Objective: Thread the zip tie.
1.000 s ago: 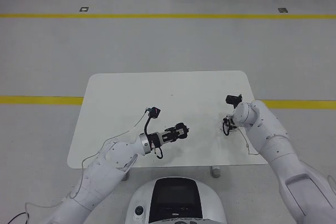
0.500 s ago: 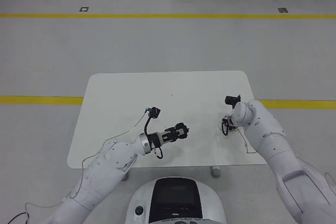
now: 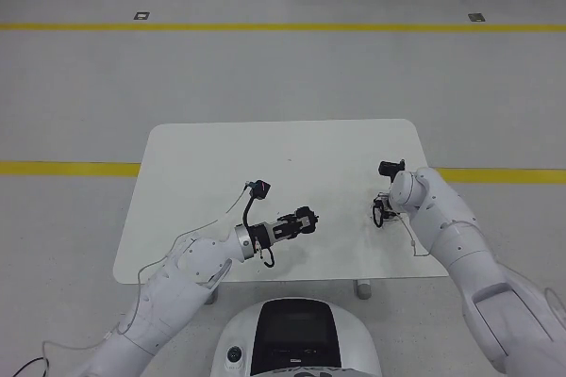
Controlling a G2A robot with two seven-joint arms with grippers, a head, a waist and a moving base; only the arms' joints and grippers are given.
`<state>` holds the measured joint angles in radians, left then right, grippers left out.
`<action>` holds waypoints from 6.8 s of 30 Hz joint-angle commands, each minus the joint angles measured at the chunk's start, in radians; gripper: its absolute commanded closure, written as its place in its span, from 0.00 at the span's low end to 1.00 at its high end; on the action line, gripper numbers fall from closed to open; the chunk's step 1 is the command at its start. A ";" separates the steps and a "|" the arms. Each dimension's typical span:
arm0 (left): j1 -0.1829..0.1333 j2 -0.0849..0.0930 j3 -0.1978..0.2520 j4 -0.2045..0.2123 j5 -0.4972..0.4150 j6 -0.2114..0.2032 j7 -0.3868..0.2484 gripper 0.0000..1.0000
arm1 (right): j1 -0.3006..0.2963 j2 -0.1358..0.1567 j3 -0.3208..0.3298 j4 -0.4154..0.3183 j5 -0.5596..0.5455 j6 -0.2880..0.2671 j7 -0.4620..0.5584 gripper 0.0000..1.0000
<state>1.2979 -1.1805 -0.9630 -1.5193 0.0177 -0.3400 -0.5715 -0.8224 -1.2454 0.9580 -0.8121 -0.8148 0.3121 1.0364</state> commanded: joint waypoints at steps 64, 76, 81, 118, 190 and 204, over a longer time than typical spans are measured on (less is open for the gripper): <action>0.000 0.000 0.000 0.000 0.000 0.000 0.000 1.00 | -0.330 0.142 0.454 -0.448 0.569 -0.652 0.116 1.00; 0.000 0.000 0.000 0.000 0.000 0.000 0.000 1.00 | -0.365 0.138 0.447 -0.508 0.758 -0.652 0.065 1.00; 0.000 0.000 0.000 0.000 0.000 0.000 0.000 1.00 | -0.413 0.146 0.482 -0.620 0.886 -0.652 0.105 1.00; 0.000 0.000 0.000 0.000 0.000 0.000 0.000 1.00 | -0.406 0.119 0.554 -0.724 0.924 -0.652 0.139 1.00; 0.007 0.011 0.009 -0.038 -0.462 0.289 -0.257 1.00 | -0.553 0.157 0.395 -0.863 0.636 -0.652 -0.392 1.00; -0.100 -0.011 0.058 0.056 -0.672 0.476 -0.290 1.00 | -0.571 0.177 0.353 -0.913 0.613 -0.652 -0.433 1.00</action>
<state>1.1991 -1.1899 -0.9047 -1.4707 -0.6348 0.1360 -0.8582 -1.3933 -1.0703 1.3118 -1.7228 -0.2068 -0.3400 0.6012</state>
